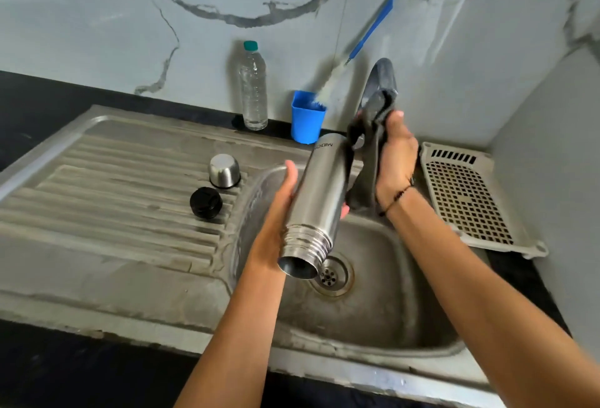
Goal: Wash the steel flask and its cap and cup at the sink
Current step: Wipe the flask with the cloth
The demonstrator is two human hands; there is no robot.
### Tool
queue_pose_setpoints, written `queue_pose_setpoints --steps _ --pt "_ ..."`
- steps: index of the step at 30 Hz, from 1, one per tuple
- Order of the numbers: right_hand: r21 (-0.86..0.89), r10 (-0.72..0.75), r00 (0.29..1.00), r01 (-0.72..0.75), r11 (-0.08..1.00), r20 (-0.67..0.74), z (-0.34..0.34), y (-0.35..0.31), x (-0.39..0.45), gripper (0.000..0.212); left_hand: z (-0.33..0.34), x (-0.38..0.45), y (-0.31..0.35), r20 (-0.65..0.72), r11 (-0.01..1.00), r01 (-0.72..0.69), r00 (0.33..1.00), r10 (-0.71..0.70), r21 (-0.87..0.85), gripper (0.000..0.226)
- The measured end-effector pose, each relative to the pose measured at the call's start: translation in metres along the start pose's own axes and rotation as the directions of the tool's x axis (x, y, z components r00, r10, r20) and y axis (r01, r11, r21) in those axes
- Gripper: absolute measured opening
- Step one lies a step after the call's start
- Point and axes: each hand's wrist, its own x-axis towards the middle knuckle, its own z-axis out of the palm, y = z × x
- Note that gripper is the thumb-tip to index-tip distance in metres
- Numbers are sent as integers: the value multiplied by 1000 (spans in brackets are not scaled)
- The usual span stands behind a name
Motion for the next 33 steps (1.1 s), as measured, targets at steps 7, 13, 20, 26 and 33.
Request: queue_pose_setpoints --steps 7,13,20,26,33 --pt "-155 -27 907 102 983 420 5 44 -27 20 12 22 13 -63 1000 -21 998 22 19 38" --pt "40 132 814 -187 981 566 -18 58 -77 30 -3 27 -5 -7 969 -38 999 37 -243 63" --pt "38 326 833 -383 923 447 -44 39 -96 31 -9 37 -16 -155 971 -61 988 25 -230 66" --pt "366 365 868 -478 799 336 -58 19 -46 49 -3 29 0 -329 990 -14 944 -33 -140 51" --pt "76 -38 907 6 997 418 3 -18 -7 28 14 29 -6 -180 754 -152 924 339 640 68"
